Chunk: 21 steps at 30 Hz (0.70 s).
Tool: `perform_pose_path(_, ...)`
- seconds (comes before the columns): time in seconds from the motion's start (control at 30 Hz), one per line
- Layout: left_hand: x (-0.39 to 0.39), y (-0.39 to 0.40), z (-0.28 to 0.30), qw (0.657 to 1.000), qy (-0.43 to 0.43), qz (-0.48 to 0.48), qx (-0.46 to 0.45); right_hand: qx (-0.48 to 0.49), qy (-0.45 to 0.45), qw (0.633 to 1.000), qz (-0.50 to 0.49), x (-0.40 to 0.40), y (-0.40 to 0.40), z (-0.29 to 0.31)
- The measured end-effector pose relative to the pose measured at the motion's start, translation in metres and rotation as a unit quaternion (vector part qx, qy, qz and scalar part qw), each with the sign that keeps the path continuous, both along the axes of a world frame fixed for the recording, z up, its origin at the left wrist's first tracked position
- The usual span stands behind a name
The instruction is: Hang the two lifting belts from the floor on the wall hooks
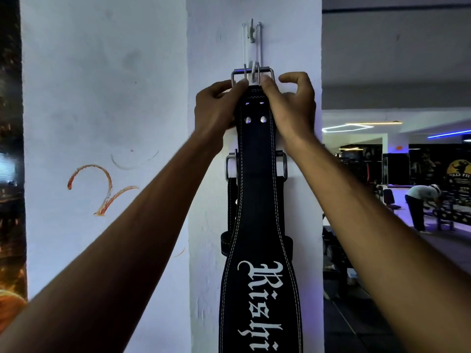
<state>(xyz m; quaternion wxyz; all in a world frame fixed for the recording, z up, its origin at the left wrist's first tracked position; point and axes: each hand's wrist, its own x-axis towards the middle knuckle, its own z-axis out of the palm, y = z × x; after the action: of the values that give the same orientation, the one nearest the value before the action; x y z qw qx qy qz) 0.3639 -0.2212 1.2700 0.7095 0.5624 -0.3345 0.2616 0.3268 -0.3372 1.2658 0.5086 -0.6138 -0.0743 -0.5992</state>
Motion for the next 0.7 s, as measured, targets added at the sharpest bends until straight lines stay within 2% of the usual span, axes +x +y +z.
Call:
perform_pose_path(0.13,-0.006,0.012,-0.038,0.999,-0.022,-0.001,-0.036,-0.044,-0.057,0.997,0.017,-0.01,-0.004,-0.037)
perform_pose_path(0.27,-0.01,0.019,-0.07,1.0,0.001,-0.03,0.008,-0.08,-0.079,0.994,0.009,-0.013,-0.008,-0.065)
perform_pose_path(0.4,-0.015,0.024,-0.081,0.997,0.015,-0.068,0.024,-0.066,-0.054,0.996,0.022,-0.016,-0.009,-0.08)
perform_pose_path(0.57,-0.019,0.029,-0.109,0.997,0.03,-0.028,0.062,-0.096,-0.06,0.991,-0.073,-0.026,-0.003,-0.108)
perform_pose_path(0.7,-0.031,0.039,-0.137,0.993,0.043,0.008,0.108,-0.117,-0.002,0.987,-0.107,-0.036,0.0,-0.137)
